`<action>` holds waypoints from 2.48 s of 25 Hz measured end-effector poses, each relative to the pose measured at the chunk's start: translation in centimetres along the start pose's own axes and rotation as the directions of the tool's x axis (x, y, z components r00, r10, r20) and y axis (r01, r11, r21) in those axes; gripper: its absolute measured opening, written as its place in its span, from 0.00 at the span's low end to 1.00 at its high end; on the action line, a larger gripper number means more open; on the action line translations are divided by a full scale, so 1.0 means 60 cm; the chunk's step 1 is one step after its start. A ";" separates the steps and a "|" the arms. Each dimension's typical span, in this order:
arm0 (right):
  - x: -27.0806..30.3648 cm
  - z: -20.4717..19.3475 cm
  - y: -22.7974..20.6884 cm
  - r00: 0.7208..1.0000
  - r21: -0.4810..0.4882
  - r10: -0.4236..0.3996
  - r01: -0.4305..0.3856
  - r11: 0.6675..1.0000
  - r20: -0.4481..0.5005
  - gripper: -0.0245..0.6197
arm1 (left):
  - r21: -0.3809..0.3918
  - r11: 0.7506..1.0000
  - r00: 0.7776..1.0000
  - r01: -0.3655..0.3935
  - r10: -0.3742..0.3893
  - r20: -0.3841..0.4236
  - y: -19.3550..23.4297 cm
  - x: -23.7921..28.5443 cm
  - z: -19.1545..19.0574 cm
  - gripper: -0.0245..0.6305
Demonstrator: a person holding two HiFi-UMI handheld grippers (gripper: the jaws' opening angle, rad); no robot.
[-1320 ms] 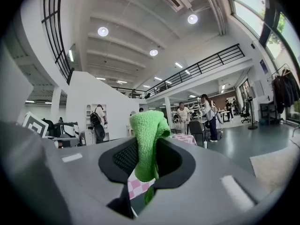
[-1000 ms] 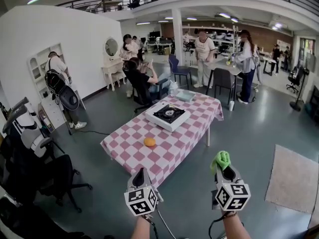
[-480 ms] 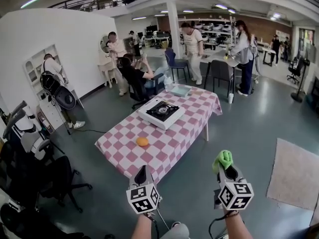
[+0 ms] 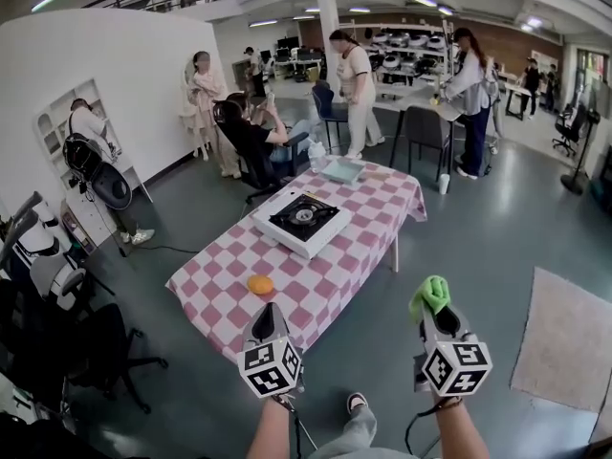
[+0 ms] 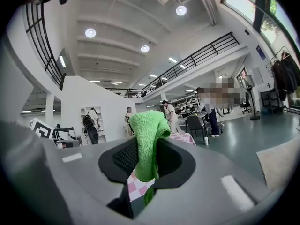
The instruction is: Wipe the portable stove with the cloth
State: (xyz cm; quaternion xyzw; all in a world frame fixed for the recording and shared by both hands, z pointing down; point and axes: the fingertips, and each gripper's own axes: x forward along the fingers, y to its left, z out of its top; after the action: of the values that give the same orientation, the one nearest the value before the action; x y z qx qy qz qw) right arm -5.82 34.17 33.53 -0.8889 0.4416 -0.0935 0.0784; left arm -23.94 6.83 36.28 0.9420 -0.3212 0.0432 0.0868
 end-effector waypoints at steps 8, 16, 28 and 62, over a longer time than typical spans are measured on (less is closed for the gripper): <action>0.207 0.074 -0.049 0.999 -0.061 0.053 -0.052 0.997 0.013 0.18 | -0.018 1.000 1.000 -0.017 0.017 0.015 -0.009 0.216 0.041 0.04; 0.389 0.104 -0.069 0.994 -0.072 0.109 -0.108 0.991 0.006 0.18 | -0.042 0.996 0.997 -0.075 0.075 0.015 0.035 0.370 0.061 0.04; 0.571 0.071 -0.102 0.984 -0.032 0.161 -0.164 0.986 -0.075 0.18 | -0.038 0.982 0.983 -0.182 0.181 -0.038 0.088 0.463 0.039 0.04; 1.200 0.019 -0.034 0.652 -0.036 0.656 -0.719 0.694 -0.380 0.18 | -0.117 0.635 0.645 -0.763 0.758 -0.097 0.159 0.606 0.019 0.04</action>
State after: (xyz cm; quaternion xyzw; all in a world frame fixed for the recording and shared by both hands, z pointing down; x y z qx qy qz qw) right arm 38.67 -22.10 39.88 -0.6268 0.7594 -0.1666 -0.0512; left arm -1.02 -22.56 41.42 0.7093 -0.6881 0.0702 0.1360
